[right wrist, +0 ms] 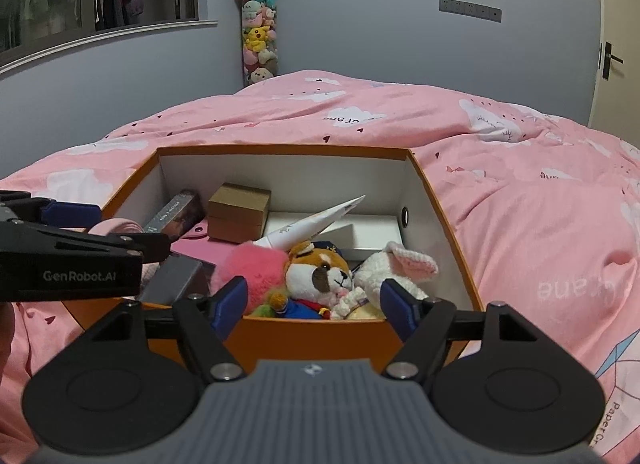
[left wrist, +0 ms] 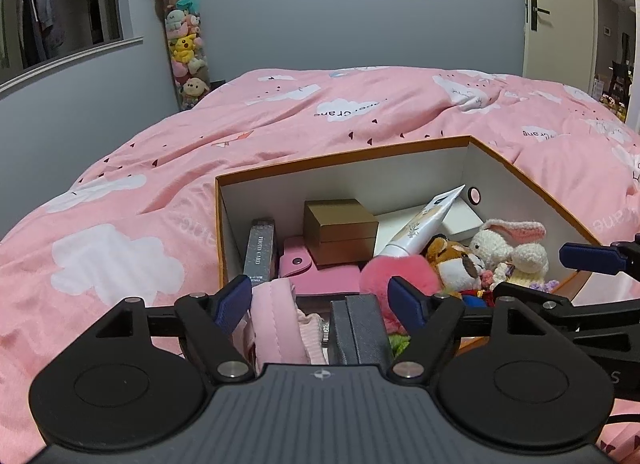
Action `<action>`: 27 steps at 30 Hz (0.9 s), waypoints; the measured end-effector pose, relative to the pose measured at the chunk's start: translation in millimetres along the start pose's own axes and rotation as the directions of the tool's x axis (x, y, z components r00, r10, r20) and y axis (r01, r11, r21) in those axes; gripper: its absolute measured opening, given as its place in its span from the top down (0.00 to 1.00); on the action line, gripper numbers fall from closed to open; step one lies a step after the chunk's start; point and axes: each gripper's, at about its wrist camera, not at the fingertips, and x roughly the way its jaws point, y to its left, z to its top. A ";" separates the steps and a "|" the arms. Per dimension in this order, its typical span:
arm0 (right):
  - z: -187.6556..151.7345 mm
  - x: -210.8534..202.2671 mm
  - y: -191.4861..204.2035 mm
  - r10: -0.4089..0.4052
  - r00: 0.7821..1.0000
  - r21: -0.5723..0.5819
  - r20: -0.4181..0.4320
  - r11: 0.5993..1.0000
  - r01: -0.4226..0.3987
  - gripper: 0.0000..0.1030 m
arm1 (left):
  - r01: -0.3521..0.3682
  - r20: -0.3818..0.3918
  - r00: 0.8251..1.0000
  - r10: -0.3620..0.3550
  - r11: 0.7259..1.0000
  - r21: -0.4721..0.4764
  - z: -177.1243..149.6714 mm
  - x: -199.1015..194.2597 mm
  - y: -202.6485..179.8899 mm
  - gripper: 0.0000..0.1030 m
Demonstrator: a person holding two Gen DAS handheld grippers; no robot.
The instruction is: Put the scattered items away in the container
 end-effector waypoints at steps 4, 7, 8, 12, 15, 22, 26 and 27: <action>-0.2 0.5 -0.4 -0.001 1.000 -0.002 0.001 1.000 0.001 0.25 | -0.002 -0.003 1.000 0.002 1.000 0.003 0.5 0.9 0.3 0.13; -0.4 0.6 -0.4 0.000 1.000 -0.002 0.001 1.000 0.000 0.25 | 0.000 -0.006 1.000 0.000 1.000 0.009 0.6 1.9 0.7 0.13; -0.4 0.5 -0.4 0.000 1.000 -0.001 0.001 1.000 0.000 0.25 | 0.002 -0.007 1.000 -0.002 1.000 0.010 0.6 2.0 0.6 0.13; -0.6 0.2 -0.2 0.001 1.000 -0.002 0.002 1.000 -0.001 0.24 | 0.008 -0.009 1.000 -0.008 1.000 0.014 0.4 1.4 -1.1 0.13; -1.3 -0.3 0.6 0.004 1.000 -0.002 0.005 1.000 -0.004 0.23 | 0.014 -0.011 1.000 -0.014 1.000 0.014 0.8 1.4 -2.6 0.13; -1.8 -0.7 0.7 0.005 1.000 -0.002 0.006 1.000 -0.005 0.22 | 0.020 -0.014 1.000 -0.020 1.000 0.017 0.9 0.5 -4.3 0.13; -1.9 -0.5 0.8 0.004 1.000 -0.002 0.006 1.000 -0.004 0.22 | 0.021 -0.015 1.000 -0.021 1.000 0.013 0.9 0.4 -4.3 0.13; -1.9 -0.6 0.6 0.004 1.000 -0.002 0.006 1.000 -0.004 0.22 | 0.021 -0.015 1.000 -0.021 1.000 0.012 0.8 0.3 -4.2 0.13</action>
